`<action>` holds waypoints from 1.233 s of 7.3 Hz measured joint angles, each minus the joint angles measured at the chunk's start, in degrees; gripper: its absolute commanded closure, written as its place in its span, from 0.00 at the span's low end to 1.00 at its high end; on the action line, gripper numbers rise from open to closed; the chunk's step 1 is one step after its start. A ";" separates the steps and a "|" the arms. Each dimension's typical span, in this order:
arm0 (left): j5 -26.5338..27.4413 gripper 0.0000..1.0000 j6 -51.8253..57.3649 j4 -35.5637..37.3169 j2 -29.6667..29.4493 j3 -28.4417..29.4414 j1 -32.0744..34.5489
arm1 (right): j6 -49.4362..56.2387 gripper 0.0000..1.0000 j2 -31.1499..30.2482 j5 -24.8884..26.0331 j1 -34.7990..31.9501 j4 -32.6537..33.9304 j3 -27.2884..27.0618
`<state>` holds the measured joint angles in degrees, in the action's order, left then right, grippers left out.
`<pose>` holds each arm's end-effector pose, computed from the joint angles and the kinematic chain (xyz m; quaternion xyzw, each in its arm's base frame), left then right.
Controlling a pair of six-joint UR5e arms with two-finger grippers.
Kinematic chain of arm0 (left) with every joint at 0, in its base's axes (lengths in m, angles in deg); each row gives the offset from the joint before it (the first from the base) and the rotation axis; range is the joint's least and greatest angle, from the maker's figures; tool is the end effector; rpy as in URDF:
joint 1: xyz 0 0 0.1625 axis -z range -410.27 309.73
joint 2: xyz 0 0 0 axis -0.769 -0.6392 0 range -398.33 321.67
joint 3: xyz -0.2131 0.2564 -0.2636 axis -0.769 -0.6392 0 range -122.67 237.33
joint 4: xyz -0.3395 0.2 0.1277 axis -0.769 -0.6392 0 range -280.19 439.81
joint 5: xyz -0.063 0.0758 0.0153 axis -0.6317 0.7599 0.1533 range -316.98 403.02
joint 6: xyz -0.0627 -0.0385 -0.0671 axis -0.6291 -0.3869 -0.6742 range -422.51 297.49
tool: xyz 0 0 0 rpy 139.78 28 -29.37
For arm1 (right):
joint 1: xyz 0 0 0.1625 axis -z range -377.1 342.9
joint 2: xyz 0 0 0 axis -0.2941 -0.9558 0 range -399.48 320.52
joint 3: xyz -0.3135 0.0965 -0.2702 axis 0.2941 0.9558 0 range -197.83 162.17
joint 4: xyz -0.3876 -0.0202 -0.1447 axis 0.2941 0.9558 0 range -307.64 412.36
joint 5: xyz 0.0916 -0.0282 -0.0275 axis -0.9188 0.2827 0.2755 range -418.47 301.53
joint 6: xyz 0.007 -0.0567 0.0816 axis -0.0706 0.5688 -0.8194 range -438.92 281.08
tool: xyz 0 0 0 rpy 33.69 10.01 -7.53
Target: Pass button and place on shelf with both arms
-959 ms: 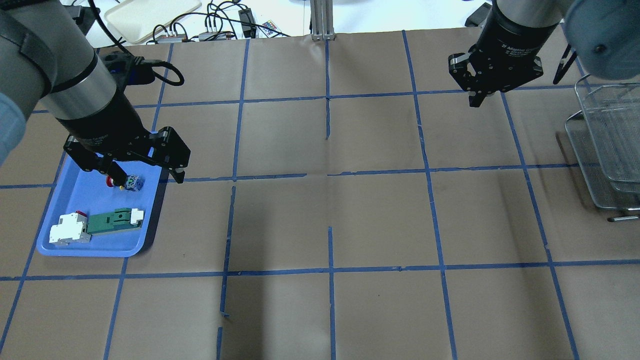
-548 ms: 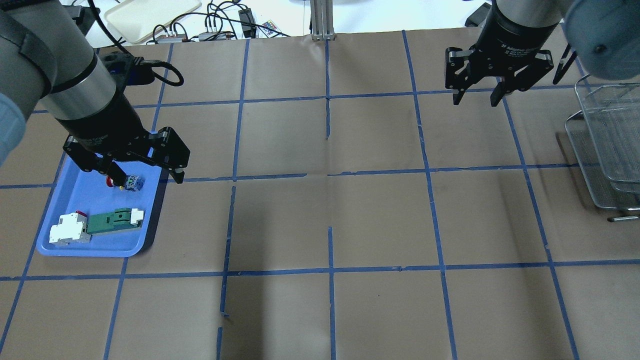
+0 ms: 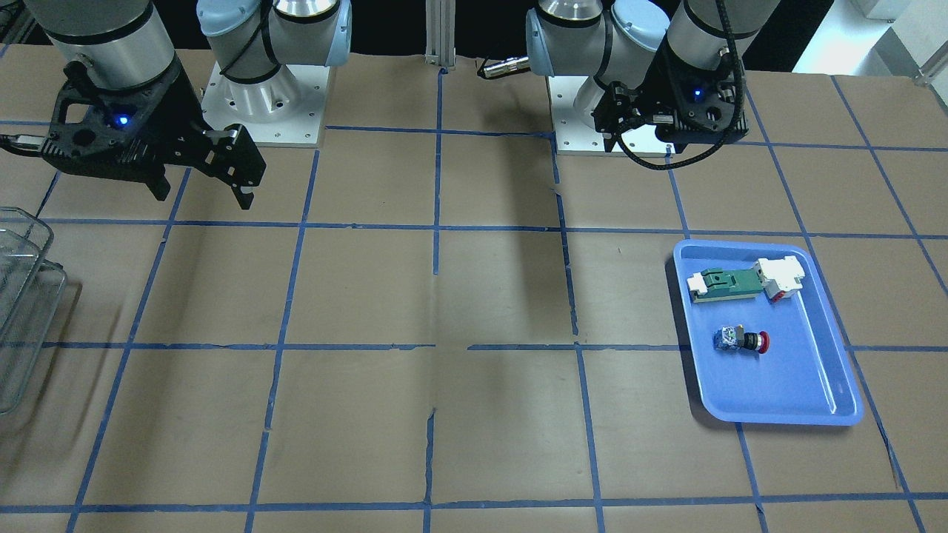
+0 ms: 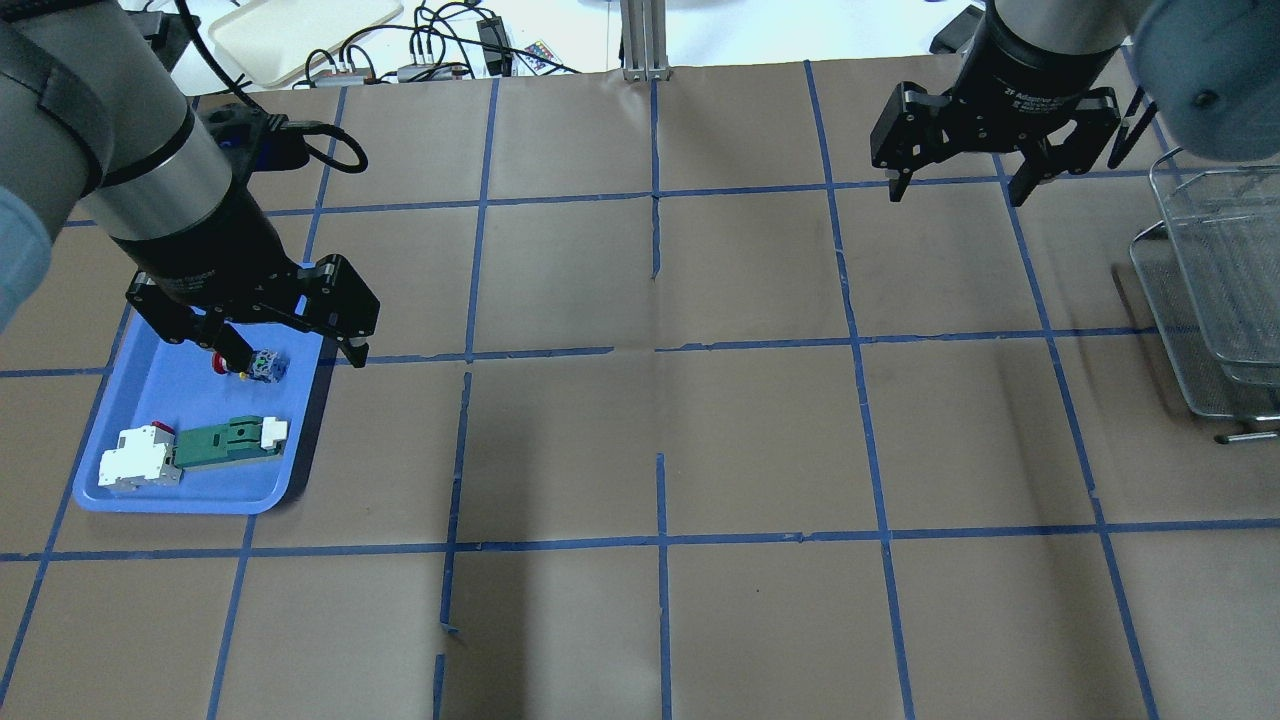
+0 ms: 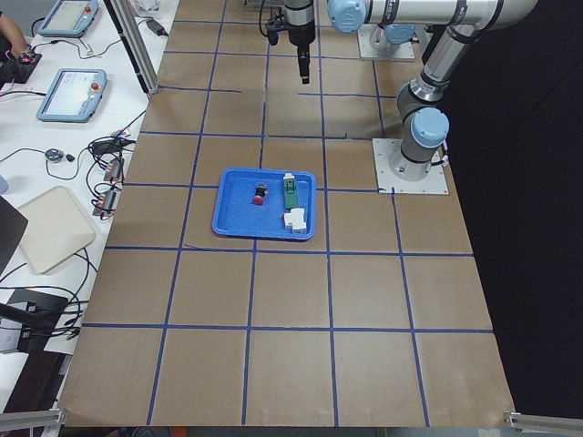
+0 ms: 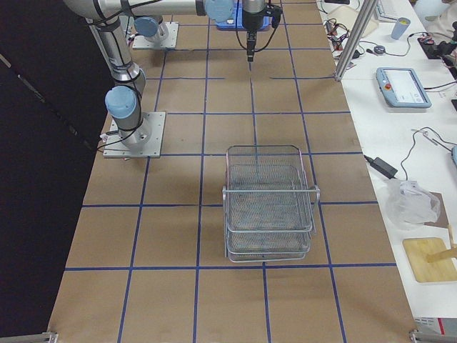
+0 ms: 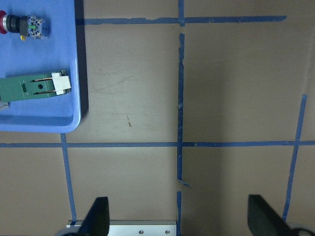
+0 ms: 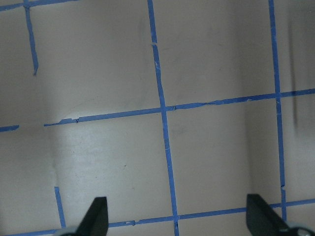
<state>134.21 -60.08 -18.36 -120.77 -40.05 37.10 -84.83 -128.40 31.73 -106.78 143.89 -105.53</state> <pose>-0.1116 -0.4268 0.4726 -0.0010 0.9975 0.0701 0.0073 0.1301 -0.5052 0.5011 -0.0544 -0.9982 0.0240 0.0007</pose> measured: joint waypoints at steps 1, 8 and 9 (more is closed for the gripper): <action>-0.01 0.00 0.04 0.02 -0.01 0.01 0.00 | 0.13 0.00 -0.46 -0.16 0.00 0.00 -0.37; 0.04 0.00 -0.14 0.76 -0.67 0.05 -0.55 | 1.24 0.00 -1.56 0.09 -0.04 0.20 -1.87; 0.04 0.00 -0.73 2.16 -1.27 -0.01 -1.81 | 1.10 0.00 -1.86 0.11 -0.05 0.39 -2.27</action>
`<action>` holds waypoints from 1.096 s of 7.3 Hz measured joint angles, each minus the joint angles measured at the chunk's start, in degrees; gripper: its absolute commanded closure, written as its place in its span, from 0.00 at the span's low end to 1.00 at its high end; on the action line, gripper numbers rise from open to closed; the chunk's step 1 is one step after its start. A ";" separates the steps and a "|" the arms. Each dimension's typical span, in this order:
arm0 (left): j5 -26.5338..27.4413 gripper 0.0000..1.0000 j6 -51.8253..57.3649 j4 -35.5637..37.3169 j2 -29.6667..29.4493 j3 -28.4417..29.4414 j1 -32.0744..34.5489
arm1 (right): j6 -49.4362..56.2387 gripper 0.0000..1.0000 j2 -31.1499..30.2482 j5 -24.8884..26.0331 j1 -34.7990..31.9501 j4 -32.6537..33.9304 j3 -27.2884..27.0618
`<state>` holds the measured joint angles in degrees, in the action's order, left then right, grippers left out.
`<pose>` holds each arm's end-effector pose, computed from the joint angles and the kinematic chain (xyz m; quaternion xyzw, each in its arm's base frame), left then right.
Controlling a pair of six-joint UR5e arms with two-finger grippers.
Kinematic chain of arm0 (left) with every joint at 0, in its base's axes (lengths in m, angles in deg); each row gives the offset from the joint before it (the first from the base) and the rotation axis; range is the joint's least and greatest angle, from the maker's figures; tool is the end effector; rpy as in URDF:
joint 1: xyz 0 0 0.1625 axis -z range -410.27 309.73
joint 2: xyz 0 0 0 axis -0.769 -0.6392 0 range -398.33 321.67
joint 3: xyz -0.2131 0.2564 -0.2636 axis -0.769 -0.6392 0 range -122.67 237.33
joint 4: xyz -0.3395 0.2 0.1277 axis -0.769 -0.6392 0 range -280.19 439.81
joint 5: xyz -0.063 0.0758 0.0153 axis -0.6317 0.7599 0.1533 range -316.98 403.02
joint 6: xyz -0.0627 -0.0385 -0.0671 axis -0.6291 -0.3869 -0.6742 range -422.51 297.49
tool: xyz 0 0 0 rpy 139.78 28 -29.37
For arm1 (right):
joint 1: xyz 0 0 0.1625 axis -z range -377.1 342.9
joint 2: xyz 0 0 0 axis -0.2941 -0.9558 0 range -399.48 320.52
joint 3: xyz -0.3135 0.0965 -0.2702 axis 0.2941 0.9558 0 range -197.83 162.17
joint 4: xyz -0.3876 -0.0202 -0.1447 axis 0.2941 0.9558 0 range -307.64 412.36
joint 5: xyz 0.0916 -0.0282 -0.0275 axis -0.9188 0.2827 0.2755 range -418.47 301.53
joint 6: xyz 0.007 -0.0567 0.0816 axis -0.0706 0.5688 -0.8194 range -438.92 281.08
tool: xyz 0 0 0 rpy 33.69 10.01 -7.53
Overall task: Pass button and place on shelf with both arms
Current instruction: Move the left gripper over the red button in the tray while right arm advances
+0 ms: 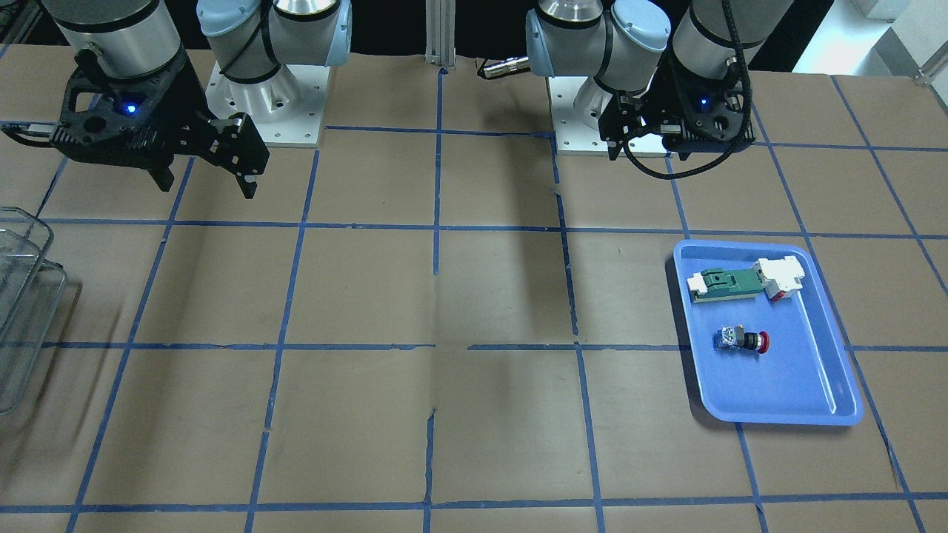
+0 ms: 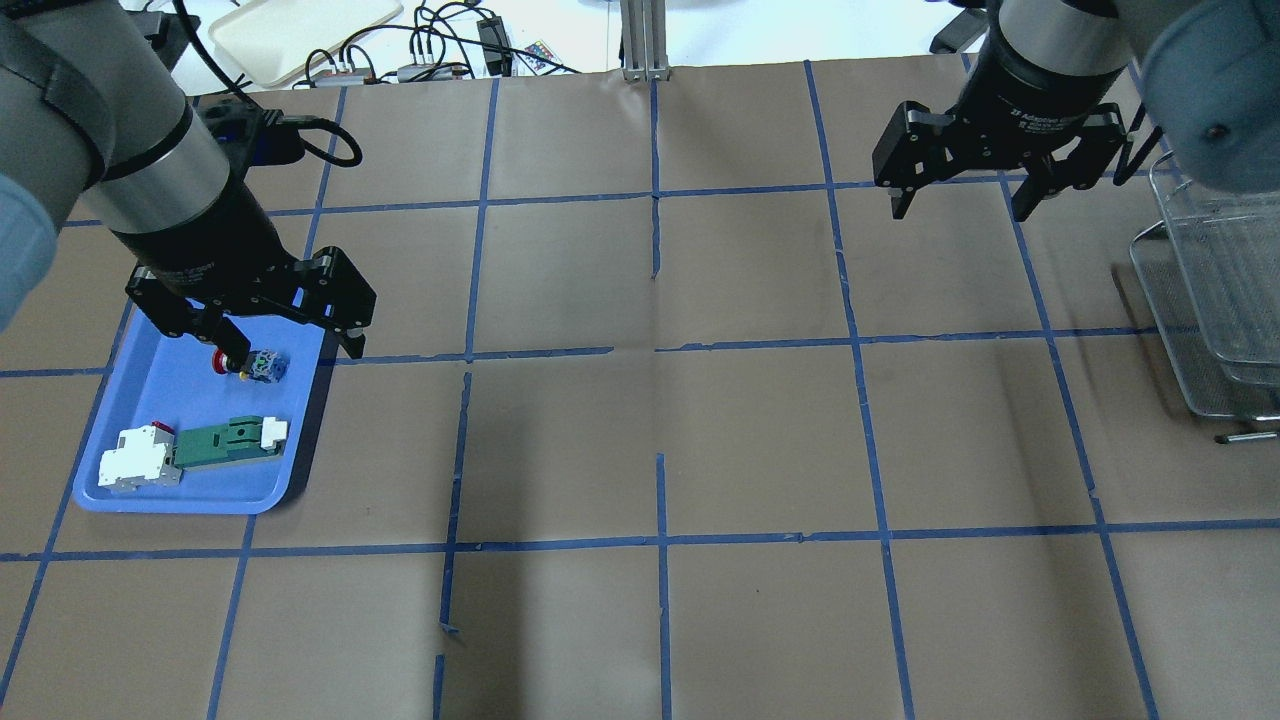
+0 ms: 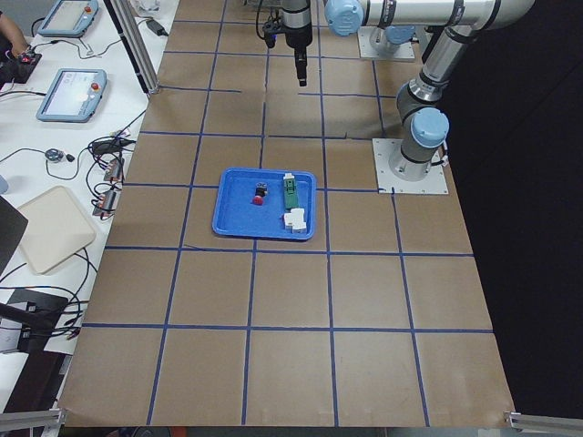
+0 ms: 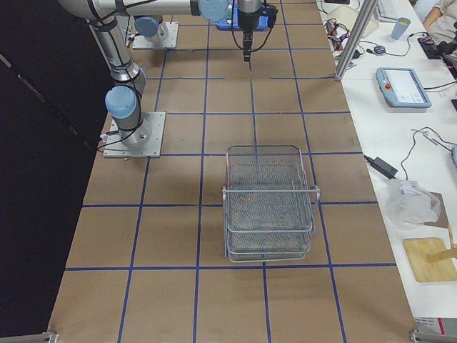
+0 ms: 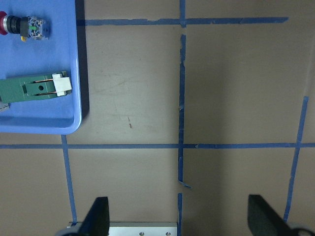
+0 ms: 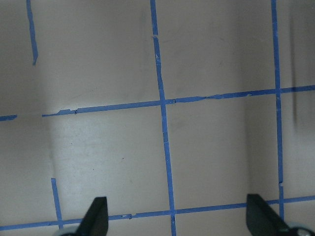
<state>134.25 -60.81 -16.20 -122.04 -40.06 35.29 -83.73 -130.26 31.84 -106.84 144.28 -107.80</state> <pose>-0.0972 -0.4411 0.4662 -0.0232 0.9977 0.0625 0.0074 0.1305 -0.4913 0.4983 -0.0443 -0.9987 0.0239 0.0018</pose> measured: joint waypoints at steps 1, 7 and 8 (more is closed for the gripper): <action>-0.02 0.00 -1.04 1.98 -0.99 -0.04 -2.95 | -0.18 0.00 -0.17 -0.06 0.00 0.19 -0.23; -6.35 0.00 -17.76 12.08 -9.48 -1.05 -28.28 | 3.40 0.01 -0.45 -1.53 -0.11 -0.04 -0.38; -9.03 0.00 -19.21 12.23 -11.79 -0.75 -31.97 | 5.73 0.01 -0.41 -2.23 -0.14 0.10 -0.38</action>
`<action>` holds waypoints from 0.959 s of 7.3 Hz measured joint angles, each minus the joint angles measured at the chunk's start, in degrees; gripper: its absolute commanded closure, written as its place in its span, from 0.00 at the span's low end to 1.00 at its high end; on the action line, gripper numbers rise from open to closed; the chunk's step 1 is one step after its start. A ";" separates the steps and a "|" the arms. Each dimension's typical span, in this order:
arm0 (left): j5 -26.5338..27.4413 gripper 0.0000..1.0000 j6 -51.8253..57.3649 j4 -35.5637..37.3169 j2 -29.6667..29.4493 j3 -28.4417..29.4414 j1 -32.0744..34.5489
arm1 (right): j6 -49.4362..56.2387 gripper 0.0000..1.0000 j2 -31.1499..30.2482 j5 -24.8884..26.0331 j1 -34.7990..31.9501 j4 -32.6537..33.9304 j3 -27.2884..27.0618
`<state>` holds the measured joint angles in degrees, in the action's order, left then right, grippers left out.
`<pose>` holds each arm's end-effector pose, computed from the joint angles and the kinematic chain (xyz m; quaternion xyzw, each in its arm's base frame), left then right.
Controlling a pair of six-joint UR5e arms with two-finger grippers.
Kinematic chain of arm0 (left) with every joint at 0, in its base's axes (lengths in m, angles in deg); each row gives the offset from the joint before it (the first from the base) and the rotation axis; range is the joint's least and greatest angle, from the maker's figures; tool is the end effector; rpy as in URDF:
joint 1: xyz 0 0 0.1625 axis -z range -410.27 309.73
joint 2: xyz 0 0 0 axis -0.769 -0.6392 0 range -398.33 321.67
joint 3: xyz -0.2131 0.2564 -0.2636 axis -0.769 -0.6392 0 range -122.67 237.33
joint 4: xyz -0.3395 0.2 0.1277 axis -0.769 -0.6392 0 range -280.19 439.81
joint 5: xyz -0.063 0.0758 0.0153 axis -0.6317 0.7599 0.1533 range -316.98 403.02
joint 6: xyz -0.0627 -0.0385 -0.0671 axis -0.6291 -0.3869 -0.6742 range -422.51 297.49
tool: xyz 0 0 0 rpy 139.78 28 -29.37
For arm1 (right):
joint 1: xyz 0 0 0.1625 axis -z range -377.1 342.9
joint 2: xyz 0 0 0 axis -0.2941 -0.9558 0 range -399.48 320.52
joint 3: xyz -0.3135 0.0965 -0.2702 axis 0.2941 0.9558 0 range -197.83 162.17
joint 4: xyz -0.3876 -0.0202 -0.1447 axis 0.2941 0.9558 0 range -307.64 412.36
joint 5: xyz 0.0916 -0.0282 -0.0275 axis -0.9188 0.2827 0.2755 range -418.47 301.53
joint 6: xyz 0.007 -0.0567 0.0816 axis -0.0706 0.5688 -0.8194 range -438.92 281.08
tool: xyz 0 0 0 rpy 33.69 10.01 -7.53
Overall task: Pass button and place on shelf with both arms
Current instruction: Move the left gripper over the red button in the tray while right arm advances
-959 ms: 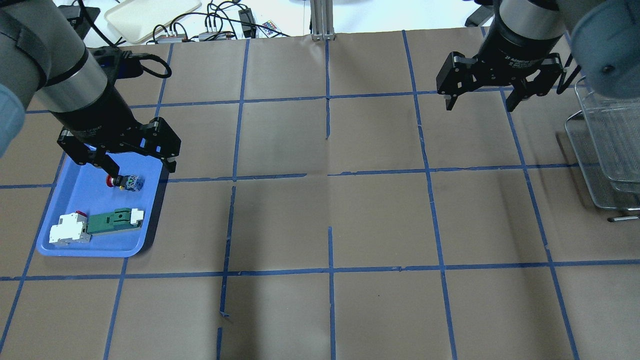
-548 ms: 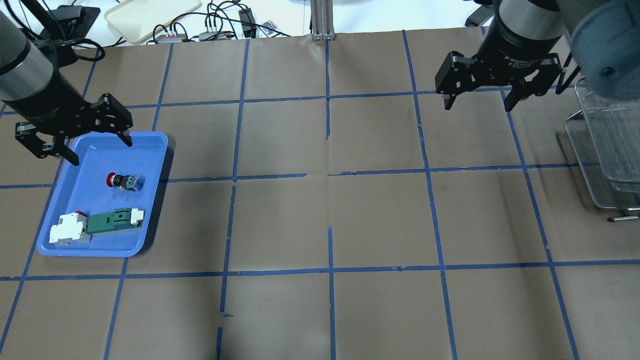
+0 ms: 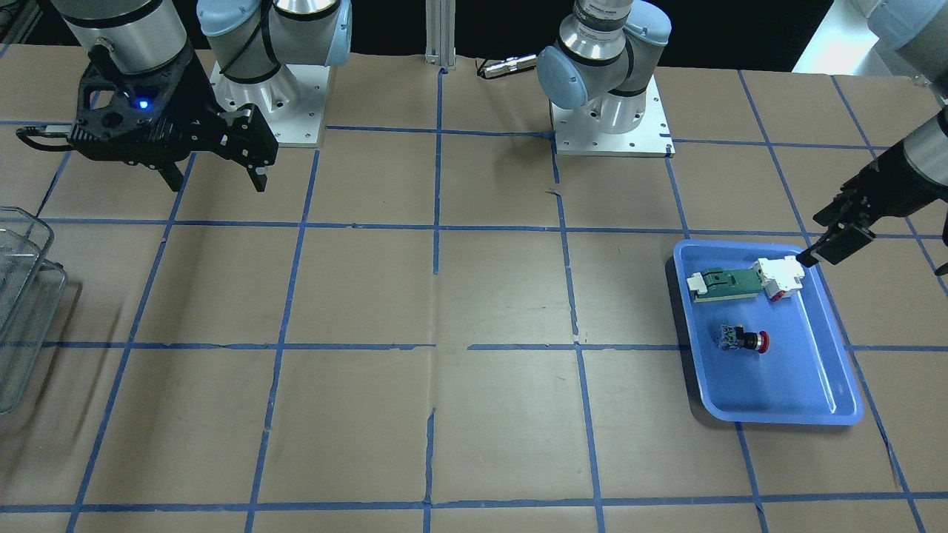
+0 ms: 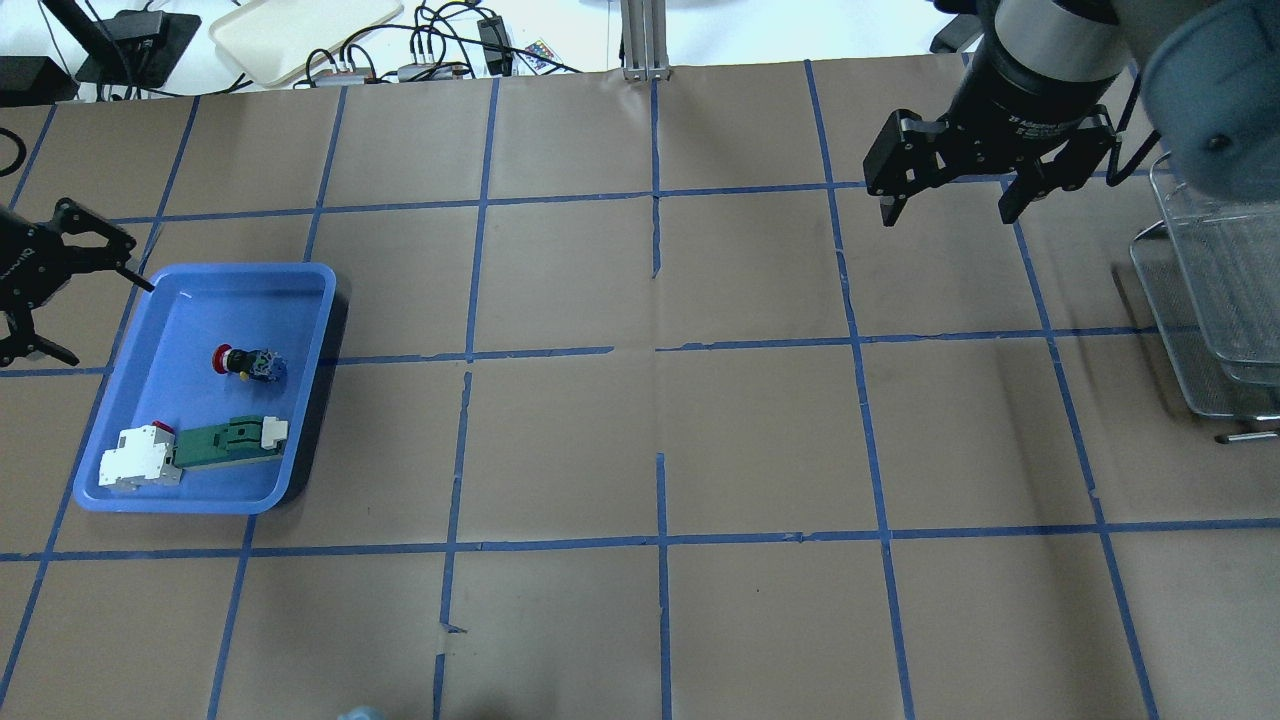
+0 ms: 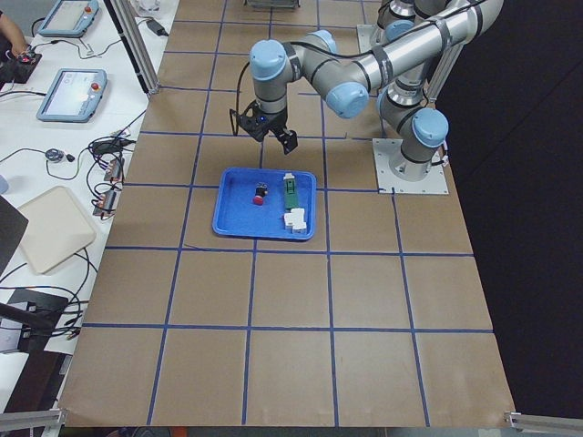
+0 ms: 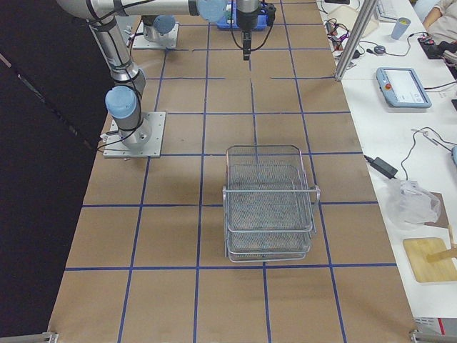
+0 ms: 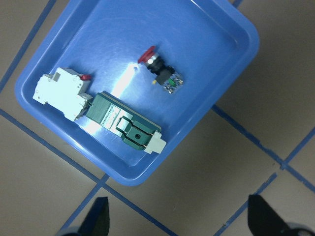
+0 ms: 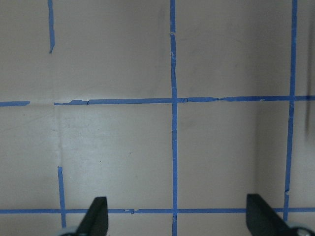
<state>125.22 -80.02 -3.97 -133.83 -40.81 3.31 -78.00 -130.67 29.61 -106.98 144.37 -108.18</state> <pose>0.1836 -0.4959 0.3823 0.4554 -0.8854 -0.0526 0.0776 0.1356 -0.4881 0.4987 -0.0074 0.9995 -0.0250 0.0164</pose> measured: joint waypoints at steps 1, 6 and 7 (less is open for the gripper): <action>-1.90 0.00 -2.61 0.99 -2.66 0.57 -2.07 | 2.68 0.01 0.01 -0.35 -0.02 0.31 0.00; -8.59 0.00 -17.02 7.67 -14.82 1.13 -4.03 | 20.06 0.00 -0.11 -3.92 -0.11 0.56 0.00; -9.65 0.00 -19.24 7.73 -16.64 1.20 -4.06 | 23.22 0.00 -0.10 -5.53 -0.12 0.51 -0.02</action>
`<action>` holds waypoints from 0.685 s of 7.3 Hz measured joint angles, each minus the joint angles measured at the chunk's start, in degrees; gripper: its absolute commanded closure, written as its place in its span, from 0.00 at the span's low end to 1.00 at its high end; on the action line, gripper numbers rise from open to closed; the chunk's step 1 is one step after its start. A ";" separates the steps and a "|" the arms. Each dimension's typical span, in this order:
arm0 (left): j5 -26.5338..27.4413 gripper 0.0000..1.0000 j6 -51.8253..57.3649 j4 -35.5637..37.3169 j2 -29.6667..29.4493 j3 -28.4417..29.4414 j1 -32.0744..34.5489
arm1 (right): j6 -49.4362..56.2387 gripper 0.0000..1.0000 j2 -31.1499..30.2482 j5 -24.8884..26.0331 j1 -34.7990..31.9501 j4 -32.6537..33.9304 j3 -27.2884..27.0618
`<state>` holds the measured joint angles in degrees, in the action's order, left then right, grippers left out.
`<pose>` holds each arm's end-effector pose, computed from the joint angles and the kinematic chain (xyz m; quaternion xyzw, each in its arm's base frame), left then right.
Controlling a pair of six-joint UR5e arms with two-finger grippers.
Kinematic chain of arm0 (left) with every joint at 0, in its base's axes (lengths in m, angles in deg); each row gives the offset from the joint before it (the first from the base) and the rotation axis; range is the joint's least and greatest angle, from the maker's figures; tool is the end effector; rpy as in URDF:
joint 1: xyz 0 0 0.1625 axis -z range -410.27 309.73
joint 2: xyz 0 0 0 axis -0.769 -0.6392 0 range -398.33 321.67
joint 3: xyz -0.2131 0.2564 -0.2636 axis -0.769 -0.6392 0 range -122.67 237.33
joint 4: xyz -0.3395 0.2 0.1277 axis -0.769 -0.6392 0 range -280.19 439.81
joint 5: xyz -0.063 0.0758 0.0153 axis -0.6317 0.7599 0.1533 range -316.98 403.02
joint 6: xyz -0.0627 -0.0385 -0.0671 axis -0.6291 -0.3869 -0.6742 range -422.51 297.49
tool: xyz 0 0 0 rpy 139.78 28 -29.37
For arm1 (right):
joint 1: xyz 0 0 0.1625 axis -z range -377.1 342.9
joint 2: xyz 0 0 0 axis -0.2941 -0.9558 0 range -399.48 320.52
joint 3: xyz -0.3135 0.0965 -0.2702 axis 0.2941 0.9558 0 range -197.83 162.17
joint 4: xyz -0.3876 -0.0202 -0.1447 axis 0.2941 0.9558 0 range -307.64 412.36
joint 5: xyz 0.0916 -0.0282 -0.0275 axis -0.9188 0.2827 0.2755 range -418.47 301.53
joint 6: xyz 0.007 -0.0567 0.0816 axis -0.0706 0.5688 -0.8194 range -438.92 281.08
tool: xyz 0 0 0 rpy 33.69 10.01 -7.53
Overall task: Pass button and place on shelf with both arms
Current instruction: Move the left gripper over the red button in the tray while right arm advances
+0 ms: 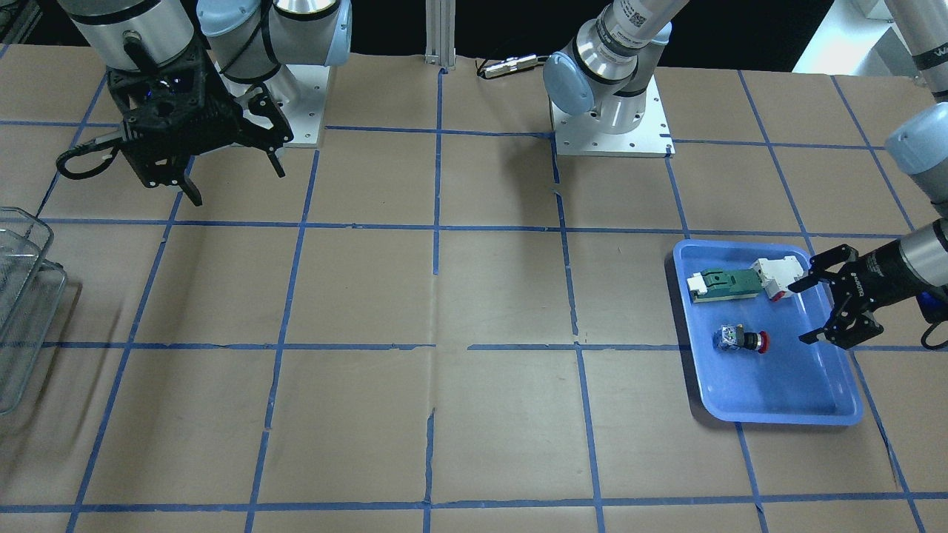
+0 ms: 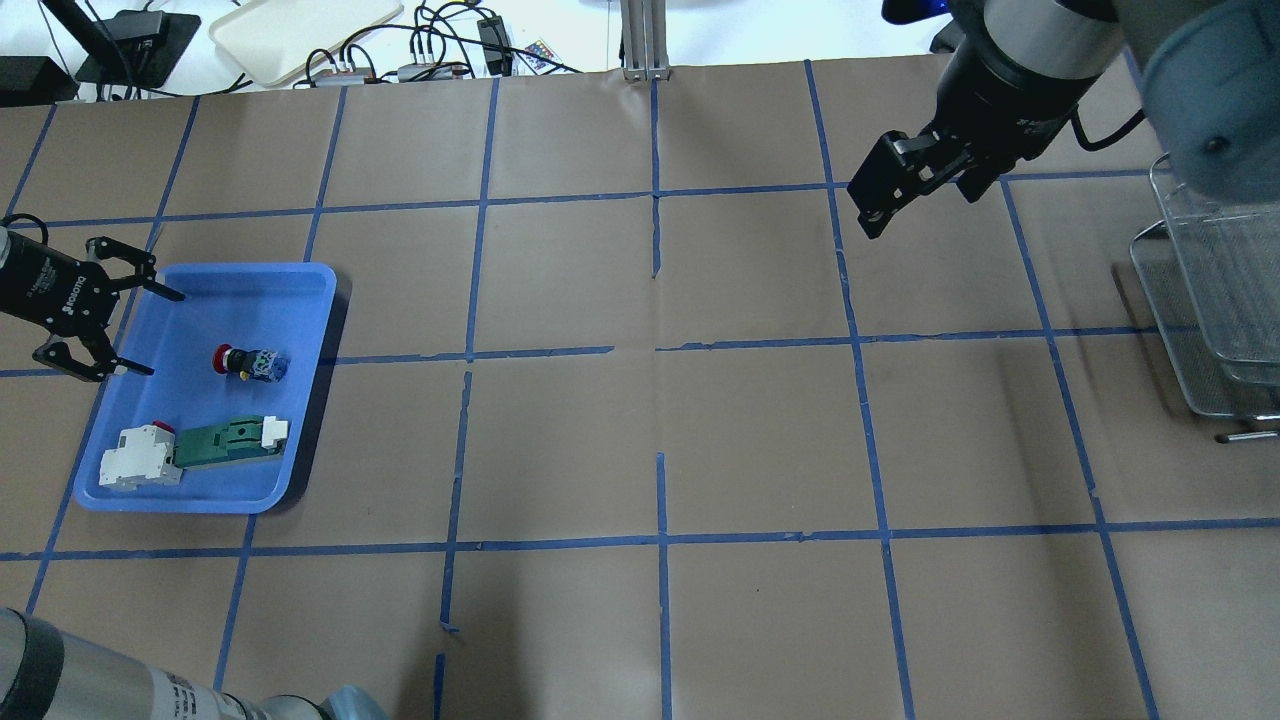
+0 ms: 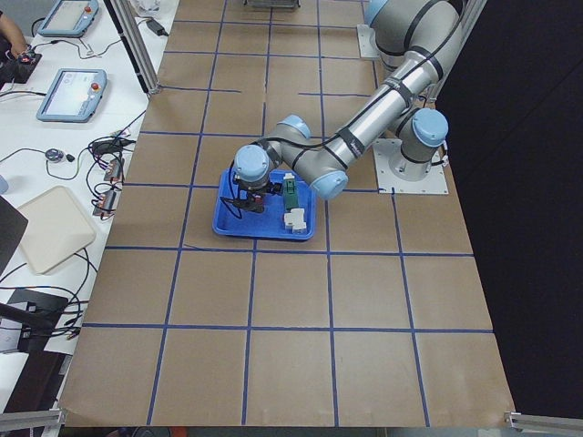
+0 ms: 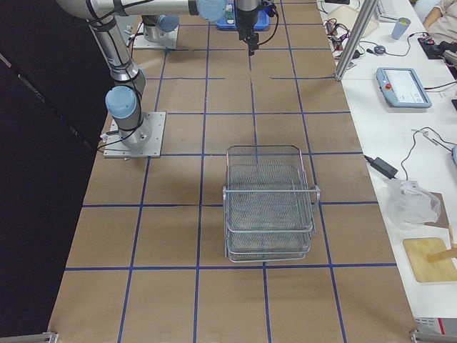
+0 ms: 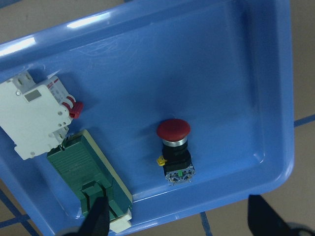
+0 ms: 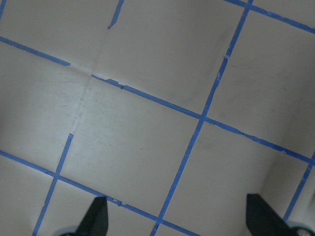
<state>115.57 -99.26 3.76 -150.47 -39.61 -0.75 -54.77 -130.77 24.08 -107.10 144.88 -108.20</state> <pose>0.2489 -0.5428 0.2478 0.6271 -0.7531 -0.1252 0.1546 0.1462 -0.4880 0.5011 -0.2106 0.9750 -0.0429 0.0572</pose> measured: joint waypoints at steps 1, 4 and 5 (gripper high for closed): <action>-0.52 0.00 -1.32 0.20 -1.42 0.05 -0.02 | 2.95 0.00 0.11 -2.24 0.00 -0.04 -0.04; -1.38 0.00 -2.09 1.77 -4.11 -0.04 -0.03 | 15.33 0.00 0.87 -4.52 -0.11 0.18 -0.32; -2.26 0.00 -2.07 1.92 -4.80 -0.15 -0.03 | 18.72 0.00 1.33 -4.61 -0.32 0.62 -0.53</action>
<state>113.32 -101.34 5.68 -155.27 -39.76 -0.78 -36.05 -129.44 19.47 -107.42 145.50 -108.73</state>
